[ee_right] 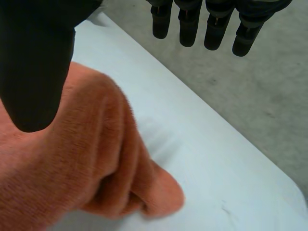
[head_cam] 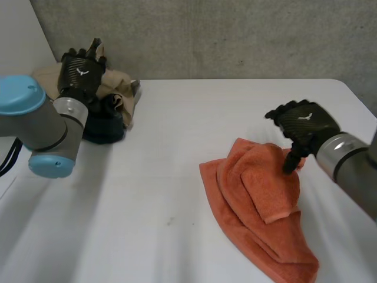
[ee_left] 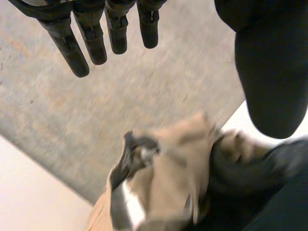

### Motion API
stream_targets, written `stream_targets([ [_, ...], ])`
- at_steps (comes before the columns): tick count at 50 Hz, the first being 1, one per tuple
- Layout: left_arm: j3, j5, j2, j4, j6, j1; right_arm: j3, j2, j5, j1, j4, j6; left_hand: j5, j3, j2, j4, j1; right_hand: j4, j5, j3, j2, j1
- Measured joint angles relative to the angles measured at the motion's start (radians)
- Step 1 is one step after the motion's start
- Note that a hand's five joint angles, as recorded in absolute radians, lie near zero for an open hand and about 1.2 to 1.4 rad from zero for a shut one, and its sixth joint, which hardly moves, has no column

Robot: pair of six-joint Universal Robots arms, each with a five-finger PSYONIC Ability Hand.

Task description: Fold the laundry.

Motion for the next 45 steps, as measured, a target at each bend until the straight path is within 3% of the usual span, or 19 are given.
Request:
stream_targets([
  [5,-0.088,0.001,0.110,-0.073,-0.071,-0.086,-0.019,-0.028,-0.015,-0.057,0.065,-0.034,0.000,0.000,0.000,0.000,0.000,0.000,0.000,0.000,-0.002,0.000],
  [12,-0.184,0.005,0.190,-0.199,-0.247,-0.333,-0.060,-0.038,-0.078,-0.160,0.234,-0.163,0.000,0.000,0.000,0.000,0.000,0.000,0.000,0.000,-0.002,0.000],
  [21,-0.091,0.006,-0.003,-0.212,-0.392,-0.547,-0.011,0.011,-0.195,-0.204,0.217,-0.206,0.000,0.000,0.000,0.000,0.000,0.000,0.000,0.000,-0.002,0.000],
  [31,0.125,0.004,-0.252,-0.204,-0.401,-0.604,0.021,0.168,-0.291,-0.219,0.018,-0.139,0.011,0.005,0.008,0.012,0.015,0.000,0.000,0.000,-0.002,0.000],
  [33,0.152,0.003,-0.280,-0.203,-0.398,-0.604,0.012,0.203,-0.294,-0.218,-0.009,-0.113,0.119,0.106,0.126,0.119,0.147,0.000,0.000,0.000,-0.002,0.000],
  [35,0.177,0.003,-0.308,-0.202,-0.395,-0.606,-0.001,0.241,-0.295,-0.216,-0.036,-0.082,0.441,0.436,0.460,0.450,0.520,0.000,0.000,0.000,-0.002,0.000],
  [36,0.185,0.003,-0.315,-0.202,-0.394,-0.606,-0.008,0.257,-0.295,-0.215,-0.046,-0.070,0.441,0.436,0.460,0.450,0.520,0.000,0.000,0.002,0.000,0.002],
  [37,0.192,0.002,-0.323,-0.203,-0.393,-0.606,-0.016,0.274,-0.294,-0.214,-0.058,-0.056,0.705,0.712,0.737,0.729,0.766,0.130,0.125,0.129,0.128,0.119],
  [38,0.195,0.002,-0.325,-0.203,-0.393,-0.606,-0.019,0.281,-0.294,-0.213,-0.063,-0.051,0.705,0.712,0.737,0.729,0.766,0.207,0.202,0.206,0.207,0.197],
  [39,0.198,0.002,-0.329,-0.203,-0.392,-0.607,-0.030,0.297,-0.292,-0.210,-0.075,-0.038,0.860,0.881,0.893,0.908,0.860,0.453,0.448,0.456,0.465,0.451],
  [42,0.197,0.000,-0.324,-0.206,-0.391,-0.608,-0.046,0.313,-0.290,-0.204,-0.091,-0.022,0.881,0.918,0.921,0.962,0.860,0.818,0.809,0.820,0.841,0.789],
  [45,0.179,-0.001,-0.283,-0.211,-0.392,-0.607,-0.057,0.304,-0.290,-0.201,-0.099,-0.012,0.881,0.919,0.922,0.968,0.860,0.976,0.928,0.967,0.964,0.853],
])
